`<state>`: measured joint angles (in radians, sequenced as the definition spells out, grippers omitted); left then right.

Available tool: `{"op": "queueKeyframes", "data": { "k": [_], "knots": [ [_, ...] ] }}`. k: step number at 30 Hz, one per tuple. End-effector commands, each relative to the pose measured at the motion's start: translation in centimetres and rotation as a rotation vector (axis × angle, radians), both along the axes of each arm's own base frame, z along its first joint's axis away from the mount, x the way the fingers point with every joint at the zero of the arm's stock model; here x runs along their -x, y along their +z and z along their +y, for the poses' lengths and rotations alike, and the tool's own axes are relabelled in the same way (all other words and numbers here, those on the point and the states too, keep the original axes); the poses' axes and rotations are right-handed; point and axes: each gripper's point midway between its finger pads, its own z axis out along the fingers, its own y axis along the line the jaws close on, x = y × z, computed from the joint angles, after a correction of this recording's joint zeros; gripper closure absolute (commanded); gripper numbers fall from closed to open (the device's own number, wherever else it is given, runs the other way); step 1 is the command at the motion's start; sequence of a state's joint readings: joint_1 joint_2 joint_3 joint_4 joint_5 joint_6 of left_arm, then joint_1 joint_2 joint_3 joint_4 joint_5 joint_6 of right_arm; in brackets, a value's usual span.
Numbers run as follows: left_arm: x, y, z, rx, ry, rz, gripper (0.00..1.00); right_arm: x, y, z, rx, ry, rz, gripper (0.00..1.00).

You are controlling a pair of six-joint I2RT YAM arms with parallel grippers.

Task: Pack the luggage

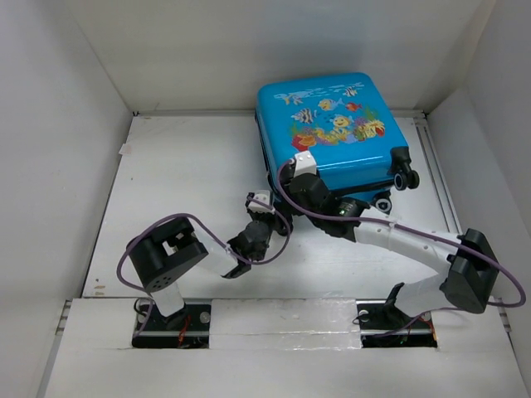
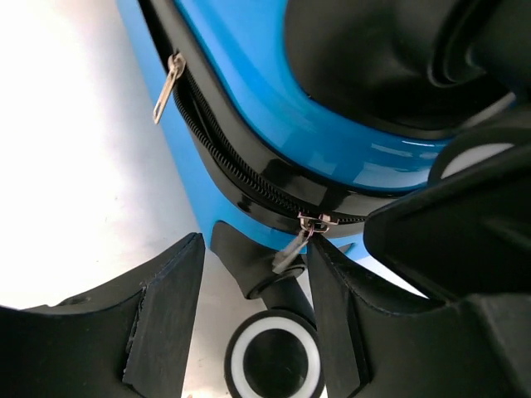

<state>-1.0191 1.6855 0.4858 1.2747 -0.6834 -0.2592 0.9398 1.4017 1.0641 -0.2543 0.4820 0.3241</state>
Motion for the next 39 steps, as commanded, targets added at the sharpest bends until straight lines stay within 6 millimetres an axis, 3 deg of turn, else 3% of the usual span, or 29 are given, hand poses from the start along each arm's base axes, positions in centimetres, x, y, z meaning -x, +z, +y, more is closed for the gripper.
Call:
{"op": "queueKeyframes", "data": {
  "k": [1, 6, 10, 15, 20, 25, 30, 33, 39],
  "knots": [
    [-1.4, 7.6, -1.7, 0.178, 0.006, -0.199, 0.53, 2.2, 8.7, 5.1, -0.319, 0.192, -0.103, 1.00],
    [-0.7, 10.7, -1.5, 0.305, -0.023, -0.277, 0.54, 3.6, 8.2, 5.3, -0.334, 0.241, -0.075, 1.00],
    [-0.1, 12.4, -2.5, 0.383, -0.088, -0.308, 0.56, 4.2, 6.9, 5.3, -0.333, 0.262, -0.046, 1.00],
    [1.0, 14.6, -3.9, 0.418, -0.136, -0.367, 0.73, 4.6, 5.9, 5.3, -0.329, 0.273, -0.021, 1.00],
    [1.2, 16.2, -2.9, 0.451, -0.099, -0.399, 1.00, 4.8, 6.1, 5.1, -0.343, 0.275, -0.033, 1.00],
    [1.8, 17.4, -1.3, 0.458, -0.078, -0.427, 1.00, 4.8, 6.2, 4.3, -0.343, 0.256, -0.046, 1.00],
    [1.3, 16.5, 0.5, 0.404, -0.027, -0.424, 1.00, 4.6, 4.7, 3.2, -0.315, 0.206, -0.041, 1.00],
    [0.7, 15.4, 2.5, 0.357, 0.035, -0.396, 1.00, 4.6, 5.1, 2.8, -0.323, 0.197, -0.054, 1.00],
    [-0.5, 14.5, 5.8, 0.249, 0.120, -0.386, 1.00, 4.6, 3.3, 0.5, -0.282, 0.141, -0.032, 1.00]
  ]
}}
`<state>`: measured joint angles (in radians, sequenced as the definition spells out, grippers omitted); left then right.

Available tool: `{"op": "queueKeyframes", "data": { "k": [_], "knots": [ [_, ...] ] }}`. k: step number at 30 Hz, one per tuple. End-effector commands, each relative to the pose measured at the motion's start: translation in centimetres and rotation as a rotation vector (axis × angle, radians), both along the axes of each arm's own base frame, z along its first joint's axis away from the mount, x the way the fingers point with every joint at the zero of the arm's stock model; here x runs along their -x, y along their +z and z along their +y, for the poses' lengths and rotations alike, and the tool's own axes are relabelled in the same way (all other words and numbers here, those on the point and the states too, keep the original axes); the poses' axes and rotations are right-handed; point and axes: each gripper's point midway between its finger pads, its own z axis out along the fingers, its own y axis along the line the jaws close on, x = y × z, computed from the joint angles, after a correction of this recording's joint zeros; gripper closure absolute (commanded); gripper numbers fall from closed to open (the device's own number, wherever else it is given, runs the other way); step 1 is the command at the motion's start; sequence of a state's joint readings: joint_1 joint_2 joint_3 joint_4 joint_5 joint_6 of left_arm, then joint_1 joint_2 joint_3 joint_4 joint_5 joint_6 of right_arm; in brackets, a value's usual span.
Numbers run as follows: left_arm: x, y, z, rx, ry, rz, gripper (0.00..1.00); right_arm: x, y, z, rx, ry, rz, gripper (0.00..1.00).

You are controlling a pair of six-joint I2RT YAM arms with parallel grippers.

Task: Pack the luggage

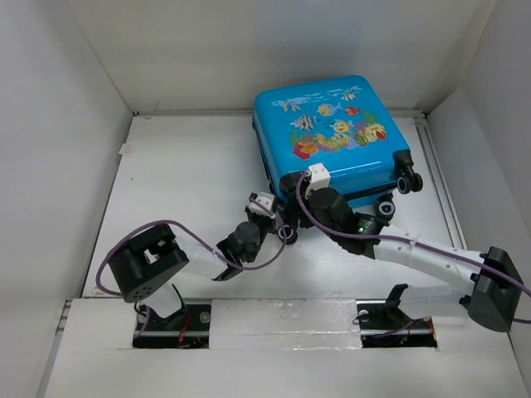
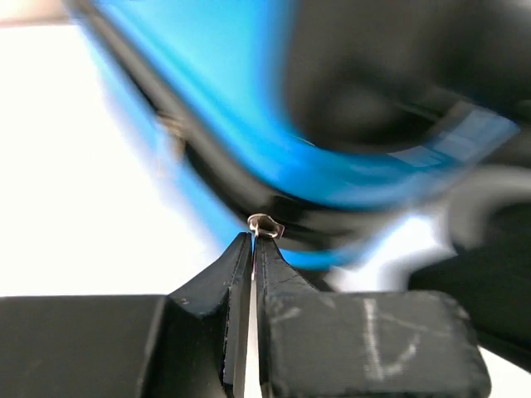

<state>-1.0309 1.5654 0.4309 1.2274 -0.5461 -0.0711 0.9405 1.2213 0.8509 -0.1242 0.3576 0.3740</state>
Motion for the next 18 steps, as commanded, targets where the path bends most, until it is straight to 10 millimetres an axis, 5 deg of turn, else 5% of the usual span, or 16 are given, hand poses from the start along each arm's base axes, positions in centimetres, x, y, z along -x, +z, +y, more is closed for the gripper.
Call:
{"op": "queueKeyframes", "data": {
  "k": [1, 9, 14, 18],
  "knots": [
    [-2.7, 13.4, 6.8, 0.447, 0.257, -0.311, 1.00, 1.3, 3.7, 0.9, -0.119, 0.044, -0.043, 1.00],
    [-5.8, 11.1, 10.4, 0.349, 0.354, -0.262, 1.00, 2.0, 3.3, -0.2, -0.110, 0.051, -0.027, 1.00],
    [-10.5, 12.5, 12.9, 0.366, 0.438, -0.238, 1.00, 3.5, 2.7, 1.8, -0.121, 0.146, 0.003, 1.00],
    [-11.9, 12.6, 13.8, 0.388, 0.448, -0.182, 1.00, 4.5, 3.3, 3.1, -0.124, 0.179, -0.006, 1.00]
  ]
}}
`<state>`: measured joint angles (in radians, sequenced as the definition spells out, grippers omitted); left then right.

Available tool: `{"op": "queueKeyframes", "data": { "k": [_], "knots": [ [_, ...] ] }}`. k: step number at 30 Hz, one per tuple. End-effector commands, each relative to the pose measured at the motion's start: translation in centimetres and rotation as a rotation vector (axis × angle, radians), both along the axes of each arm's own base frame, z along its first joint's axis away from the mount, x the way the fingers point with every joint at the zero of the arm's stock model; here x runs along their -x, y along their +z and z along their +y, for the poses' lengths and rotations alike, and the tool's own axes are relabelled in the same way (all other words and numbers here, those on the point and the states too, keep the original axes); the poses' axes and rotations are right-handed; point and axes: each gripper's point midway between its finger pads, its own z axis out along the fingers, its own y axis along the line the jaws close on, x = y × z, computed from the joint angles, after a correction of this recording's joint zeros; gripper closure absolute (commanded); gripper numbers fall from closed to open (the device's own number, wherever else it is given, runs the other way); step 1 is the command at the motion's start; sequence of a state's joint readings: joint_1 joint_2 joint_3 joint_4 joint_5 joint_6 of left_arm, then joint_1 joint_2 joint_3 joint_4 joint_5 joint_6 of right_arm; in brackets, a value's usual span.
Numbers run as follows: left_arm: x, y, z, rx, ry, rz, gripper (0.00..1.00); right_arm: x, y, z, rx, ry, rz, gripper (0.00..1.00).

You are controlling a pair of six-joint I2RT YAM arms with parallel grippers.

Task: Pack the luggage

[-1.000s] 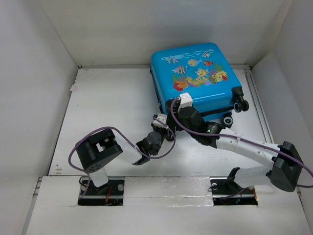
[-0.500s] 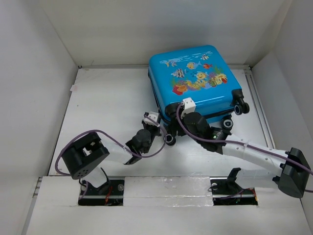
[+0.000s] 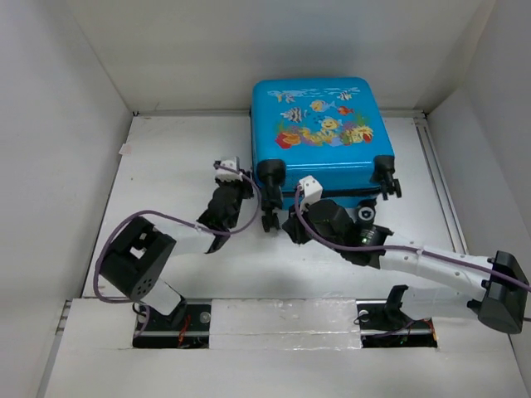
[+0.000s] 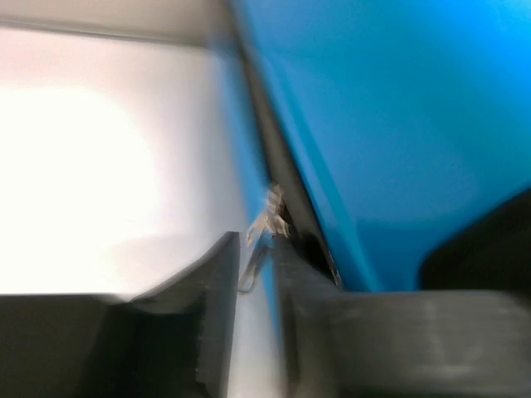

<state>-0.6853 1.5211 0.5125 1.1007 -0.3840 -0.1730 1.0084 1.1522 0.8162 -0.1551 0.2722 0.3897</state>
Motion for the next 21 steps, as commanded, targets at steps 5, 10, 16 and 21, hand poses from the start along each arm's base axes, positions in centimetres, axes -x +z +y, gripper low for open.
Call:
{"op": "queueKeyframes", "data": {
  "k": [5, 10, 16, 21],
  "knots": [
    [-0.6, 8.8, 8.2, 0.407, 0.327, -0.080, 0.13, 2.8, 4.4, 4.1, -0.115, 0.116, -0.068, 1.00],
    [5.3, 8.8, 10.7, 0.529, 0.282, -0.054, 0.00, 3.7, 3.7, 4.8, -0.063, 0.102, -0.069, 1.00],
    [8.5, 10.2, 11.3, 0.535, 0.228, -0.005, 0.00, 2.4, 8.1, 0.5, -0.080, -0.078, -0.145, 0.78],
    [10.1, 9.6, 9.5, 0.487, 0.142, 0.132, 0.00, -0.5, 9.1, -10.0, 0.035, -0.465, -0.140, 0.14]
  ]
}}
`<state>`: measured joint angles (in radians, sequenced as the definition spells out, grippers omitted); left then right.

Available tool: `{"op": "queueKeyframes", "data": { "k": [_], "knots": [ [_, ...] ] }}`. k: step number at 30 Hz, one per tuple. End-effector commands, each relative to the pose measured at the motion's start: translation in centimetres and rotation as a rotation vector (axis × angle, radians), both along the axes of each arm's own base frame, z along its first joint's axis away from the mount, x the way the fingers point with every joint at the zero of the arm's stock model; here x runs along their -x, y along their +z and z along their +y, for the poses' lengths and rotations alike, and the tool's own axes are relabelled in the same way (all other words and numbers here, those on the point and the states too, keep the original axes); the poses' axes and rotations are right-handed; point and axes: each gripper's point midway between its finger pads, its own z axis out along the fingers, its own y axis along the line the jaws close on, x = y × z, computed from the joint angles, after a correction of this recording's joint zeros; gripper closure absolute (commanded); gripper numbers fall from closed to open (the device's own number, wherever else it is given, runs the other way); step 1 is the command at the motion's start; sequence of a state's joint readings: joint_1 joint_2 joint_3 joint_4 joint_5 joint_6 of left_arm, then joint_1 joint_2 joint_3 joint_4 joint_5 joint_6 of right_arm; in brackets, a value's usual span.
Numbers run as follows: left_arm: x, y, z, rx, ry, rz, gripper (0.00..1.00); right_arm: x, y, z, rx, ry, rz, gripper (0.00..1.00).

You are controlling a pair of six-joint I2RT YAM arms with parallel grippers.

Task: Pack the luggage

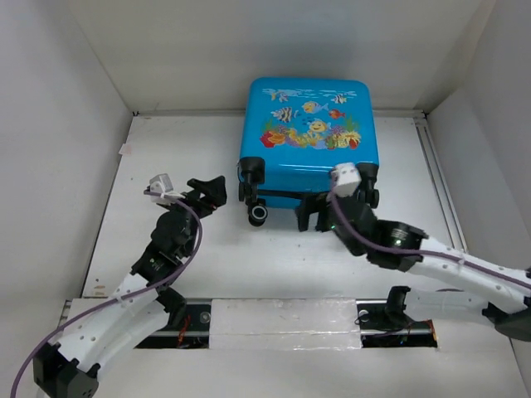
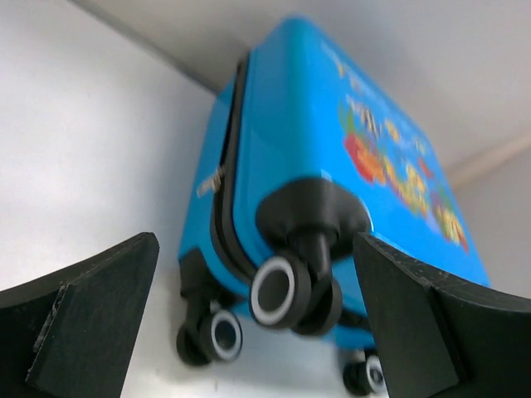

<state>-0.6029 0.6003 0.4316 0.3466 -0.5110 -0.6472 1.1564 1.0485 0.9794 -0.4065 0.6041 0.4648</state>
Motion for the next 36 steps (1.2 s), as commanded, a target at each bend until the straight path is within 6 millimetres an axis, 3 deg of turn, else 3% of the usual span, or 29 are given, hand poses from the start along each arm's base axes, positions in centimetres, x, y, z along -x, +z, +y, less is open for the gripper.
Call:
{"op": "queueKeyframes", "data": {
  "k": [1, 2, 4, 7, 8, 9, 11, 14, 15, 20, 24, 25, 26, 27, 28, 30, 32, 36],
  "knots": [
    [1.7, -0.9, -1.9, 0.010, -0.123, 0.106, 0.00, -3.0, 2.2, -10.2, 0.029, -0.409, -0.046, 0.02],
    [2.0, -1.9, -2.3, 0.017, -0.149, 0.121, 0.00, -3.1, 2.6, -12.1, 0.000, -0.453, -0.057, 0.00],
    [3.0, -1.6, -3.2, 0.034, -0.226, 0.097, 0.00, -4.9, 2.2, -14.9, -0.001, -0.511, -0.056, 0.00],
    [3.7, -1.8, -3.6, 0.053, -0.266, 0.090, 0.00, -6.3, 0.8, -16.6, 0.025, -0.496, -0.030, 0.00],
    [4.0, -2.3, -3.4, 0.042, -0.265, 0.111, 0.00, -7.2, 0.3, -18.3, 0.048, -0.546, -0.012, 0.00],
    [4.0, -2.1, -3.4, 0.040, -0.265, 0.114, 0.00, -7.7, -0.5, -18.8, 0.071, -0.557, 0.010, 0.00],
    [4.5, -1.7, -3.0, 0.042, -0.265, 0.111, 0.00, -8.0, -0.4, -20.0, 0.092, -0.588, 0.021, 0.00],
    [4.9, -0.4, -2.5, 0.049, -0.258, 0.060, 0.00, -9.2, -0.7, -18.4, 0.059, -0.478, 0.038, 0.00],
    [5.0, -0.2, -2.4, 0.053, -0.259, 0.052, 0.00, -9.7, -0.9, -18.8, 0.054, -0.488, 0.046, 0.00],
    [5.1, -0.1, -2.6, 0.059, -0.270, 0.041, 0.00, -11.7, -4.3, -18.1, 0.082, -0.435, 0.146, 0.00],
    [5.3, 0.1, -2.9, 0.063, -0.290, 0.034, 0.00, -12.0, -6.9, -16.9, 0.054, -0.401, 0.188, 0.20],
    [5.3, 0.1, -3.0, 0.062, -0.299, 0.034, 0.00, -11.6, -7.5, -16.4, 0.048, -0.373, 0.208, 0.33],
    [5.4, 0.8, -3.0, 0.071, -0.300, 0.017, 0.00, -11.3, -8.4, -16.1, 0.043, -0.369, 0.221, 0.60],
    [5.5, 1.3, -3.1, 0.075, -0.310, 0.008, 0.00, -11.0, -8.0, -15.7, 0.022, -0.359, 0.200, 0.73],
    [5.6, 1.3, -3.3, 0.075, -0.322, 0.008, 0.00, -10.0, -9.0, -15.0, 0.018, -0.340, 0.221, 0.91],
    [5.9, 2.8, -3.3, 0.087, -0.333, -0.018, 0.00, -8.5, -8.1, -14.2, -0.011, -0.311, 0.192, 1.00],
    [6.1, 3.5, -3.2, 0.096, -0.334, -0.036, 0.00, -5.9, -8.6, -12.8, -0.016, -0.267, 0.203, 1.00],
    [6.3, 5.1, -2.2, 0.128, -0.297, -0.074, 0.00, -1.3, -6.9, -11.0, -0.102, -0.166, 0.182, 1.00]
  ]
}}
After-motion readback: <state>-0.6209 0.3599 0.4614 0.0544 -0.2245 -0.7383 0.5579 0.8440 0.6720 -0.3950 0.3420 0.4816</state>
